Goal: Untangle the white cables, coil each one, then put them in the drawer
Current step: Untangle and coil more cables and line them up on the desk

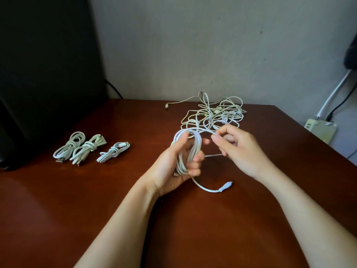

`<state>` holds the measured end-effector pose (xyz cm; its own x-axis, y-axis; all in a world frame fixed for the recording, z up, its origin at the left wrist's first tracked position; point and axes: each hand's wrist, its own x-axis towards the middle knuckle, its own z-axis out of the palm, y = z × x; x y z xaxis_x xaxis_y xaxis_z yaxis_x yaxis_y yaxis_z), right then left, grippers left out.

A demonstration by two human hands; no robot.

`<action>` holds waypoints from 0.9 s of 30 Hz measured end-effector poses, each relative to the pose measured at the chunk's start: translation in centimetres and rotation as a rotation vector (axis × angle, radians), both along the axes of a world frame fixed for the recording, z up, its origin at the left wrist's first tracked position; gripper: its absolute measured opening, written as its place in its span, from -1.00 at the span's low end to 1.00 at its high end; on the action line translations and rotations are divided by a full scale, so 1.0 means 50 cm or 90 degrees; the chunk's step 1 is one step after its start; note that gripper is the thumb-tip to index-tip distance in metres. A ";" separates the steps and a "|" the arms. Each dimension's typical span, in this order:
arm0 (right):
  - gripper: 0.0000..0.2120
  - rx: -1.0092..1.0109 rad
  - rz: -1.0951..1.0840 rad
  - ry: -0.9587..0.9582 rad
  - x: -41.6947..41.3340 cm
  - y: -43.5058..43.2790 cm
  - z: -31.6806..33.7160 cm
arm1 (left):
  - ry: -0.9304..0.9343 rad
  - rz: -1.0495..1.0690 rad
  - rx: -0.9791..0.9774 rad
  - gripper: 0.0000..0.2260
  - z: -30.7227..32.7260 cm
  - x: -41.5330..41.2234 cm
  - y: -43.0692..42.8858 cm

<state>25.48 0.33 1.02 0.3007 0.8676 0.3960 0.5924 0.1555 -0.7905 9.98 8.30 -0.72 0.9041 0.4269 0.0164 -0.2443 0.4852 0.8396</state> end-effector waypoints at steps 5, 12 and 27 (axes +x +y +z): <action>-0.79 0.003 -0.004 -0.032 0.000 0.000 0.002 | -0.060 0.063 -0.053 -0.55 0.005 -0.002 0.004; -0.74 -0.004 -0.014 -0.096 -0.008 -0.005 0.005 | -0.163 0.118 -0.123 -0.55 0.012 -0.015 0.014; -0.61 -0.072 0.025 -0.013 -0.027 -0.009 0.017 | -0.277 0.076 -0.223 -0.52 0.003 -0.028 0.025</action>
<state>24.11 -0.12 1.88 0.2585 0.9183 0.3000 0.6037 0.0888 -0.7922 8.59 9.56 -0.54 0.7908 0.5730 0.2149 -0.6018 0.6644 0.4431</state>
